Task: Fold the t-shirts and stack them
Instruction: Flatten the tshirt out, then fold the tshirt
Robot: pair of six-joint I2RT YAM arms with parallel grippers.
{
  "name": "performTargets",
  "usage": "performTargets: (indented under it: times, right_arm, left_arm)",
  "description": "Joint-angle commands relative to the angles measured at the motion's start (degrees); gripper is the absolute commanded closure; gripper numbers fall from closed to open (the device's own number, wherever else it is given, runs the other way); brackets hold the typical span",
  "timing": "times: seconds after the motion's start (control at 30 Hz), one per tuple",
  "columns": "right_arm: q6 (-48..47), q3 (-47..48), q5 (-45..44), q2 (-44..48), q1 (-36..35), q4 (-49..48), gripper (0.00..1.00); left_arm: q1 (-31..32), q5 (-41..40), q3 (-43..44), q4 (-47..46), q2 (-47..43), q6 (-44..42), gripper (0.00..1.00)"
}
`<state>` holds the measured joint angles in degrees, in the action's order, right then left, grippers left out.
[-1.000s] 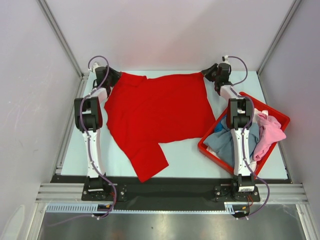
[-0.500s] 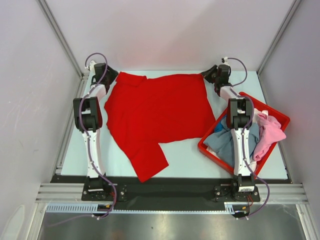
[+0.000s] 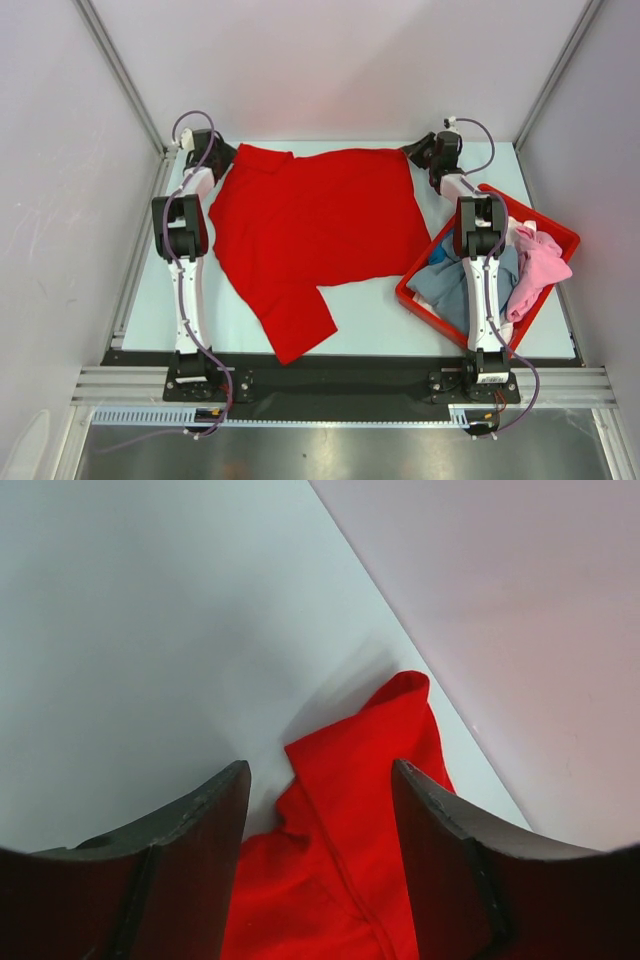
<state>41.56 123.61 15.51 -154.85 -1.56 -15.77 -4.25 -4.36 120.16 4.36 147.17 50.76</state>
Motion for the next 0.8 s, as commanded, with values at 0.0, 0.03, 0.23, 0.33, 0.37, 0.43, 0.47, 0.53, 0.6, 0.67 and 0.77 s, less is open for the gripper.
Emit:
performTargets:
  times: [0.0, 0.03, 0.23, 0.33, 0.37, 0.43, 0.47, 0.53, 0.6, 0.67, 0.77]
  right_arm:
    - [0.3, 0.4, -0.1, 3.8, 0.4, -2.9, 1.00]
    - [0.3, 0.5, 0.0, 3.7, 0.3, -2.9, 1.00]
    - [0.2, 0.5, -0.3, 3.6, 0.4, -3.0, 1.00]
    - [0.4, 0.7, -0.2, 3.5, 0.5, -3.3, 1.00]
    - [0.4, 0.7, -0.1, 3.4, 0.5, -3.4, 1.00]
    - [0.5, 0.7, 0.0, 3.6, 0.5, -3.4, 1.00]
    - [0.5, 0.6, 0.0, 3.5, 0.5, -3.6, 1.00]
    - [0.6, 0.4, 0.1, 3.7, 0.6, -3.9, 1.00]
    - [1.0, 0.3, 0.2, 3.6, 0.5, -4.3, 1.00]
    - [1.2, 0.2, 0.2, 3.6, 0.5, -4.6, 1.00]
    - [1.9, 0.5, 0.7, 3.3, 0.4, -4.9, 1.00]
  left_arm:
    - [0.3, 0.5, 2.4, 0.7, 1.6, 3.0, 0.36]
    - [0.3, 2.1, 2.6, -0.8, 2.1, 3.3, 0.37]
    - [0.3, 3.2, 4.8, 0.5, 5.1, 7.2, 0.43]
    - [0.2, 3.1, 5.3, 0.7, 5.8, 8.3, 0.48]
    - [0.3, 3.7, 5.9, 0.3, 6.3, 9.5, 0.50]
    - [0.1, 3.9, 6.8, -0.6, 7.9, 10.7, 0.54]
    - [0.1, 5.5, 7.8, -0.5, 8.7, 10.9, 0.56]
    - [0.2, 6.8, 10.8, 0.2, 10.7, 11.9, 0.60]
    - [0.2, 6.5, 11.9, 0.3, 11.1, 12.5, 0.68]
    - [0.2, 6.6, 11.3, -1.9, 11.2, 12.8, 0.77]
    - [0.2, 5.9, 9.8, -5.3, 9.9, 11.9, 0.97]
